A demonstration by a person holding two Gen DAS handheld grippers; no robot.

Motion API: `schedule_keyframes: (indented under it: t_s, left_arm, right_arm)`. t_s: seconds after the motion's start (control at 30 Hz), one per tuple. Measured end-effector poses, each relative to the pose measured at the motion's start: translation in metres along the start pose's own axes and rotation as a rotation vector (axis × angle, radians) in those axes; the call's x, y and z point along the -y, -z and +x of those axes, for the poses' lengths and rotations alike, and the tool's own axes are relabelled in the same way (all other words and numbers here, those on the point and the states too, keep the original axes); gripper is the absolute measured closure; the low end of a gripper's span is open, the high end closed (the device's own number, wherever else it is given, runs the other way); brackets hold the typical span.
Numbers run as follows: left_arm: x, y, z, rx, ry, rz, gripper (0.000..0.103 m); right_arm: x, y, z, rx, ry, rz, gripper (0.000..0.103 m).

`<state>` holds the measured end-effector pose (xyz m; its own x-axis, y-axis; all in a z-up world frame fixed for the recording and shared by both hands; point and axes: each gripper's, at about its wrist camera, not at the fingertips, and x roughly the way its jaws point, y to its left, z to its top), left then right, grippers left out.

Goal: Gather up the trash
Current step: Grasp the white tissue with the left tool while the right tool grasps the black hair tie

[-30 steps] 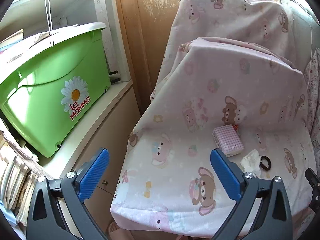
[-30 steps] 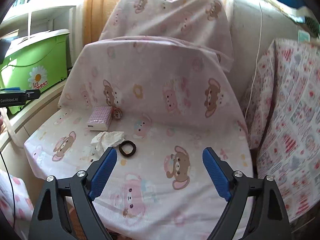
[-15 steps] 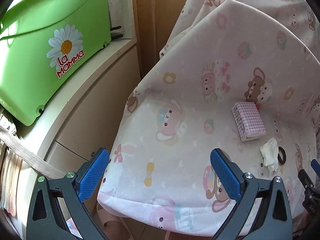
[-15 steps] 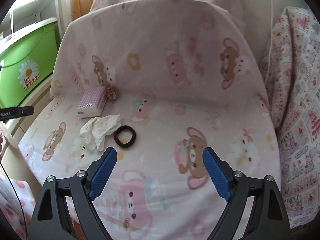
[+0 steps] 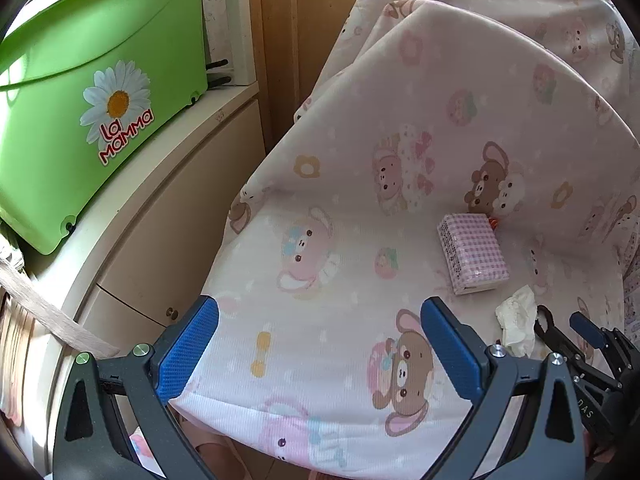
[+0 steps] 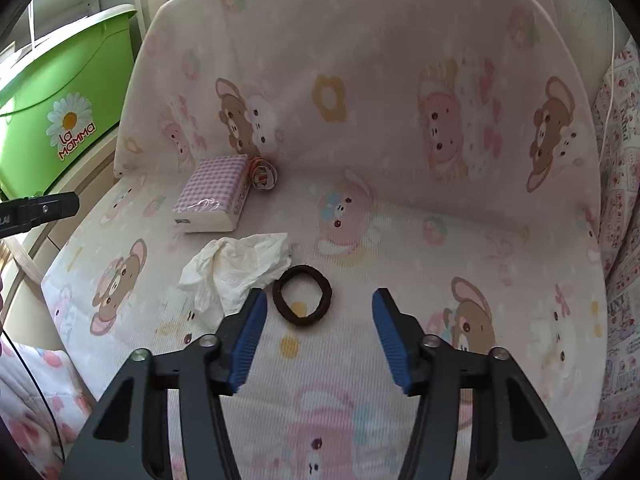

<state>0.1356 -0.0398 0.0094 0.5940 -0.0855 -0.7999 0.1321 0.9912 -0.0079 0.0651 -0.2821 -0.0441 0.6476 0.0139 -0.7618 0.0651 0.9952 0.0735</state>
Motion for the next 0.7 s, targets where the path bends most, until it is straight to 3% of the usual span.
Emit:
schedule_keyframes:
  t_s: [0.27,0.37,0.7]
  left_arm:
    - [0.011,0.002,0.002,0.010,-0.013,0.033,0.003]
    - [0.016,0.004,0.003,0.006,-0.005,0.047,0.003]
    - [0.056,0.014,0.009,-0.014,0.048,0.171,0.003]
  right_arm:
    - [-0.014,0.001,0.014,-0.029,0.008,-0.093,0.068]
    - [-0.015,0.000,0.013,-0.012,0.019,-0.077,0.094]
    - [0.019,-0.011,-0.028,0.111,0.001,0.079,0.096]
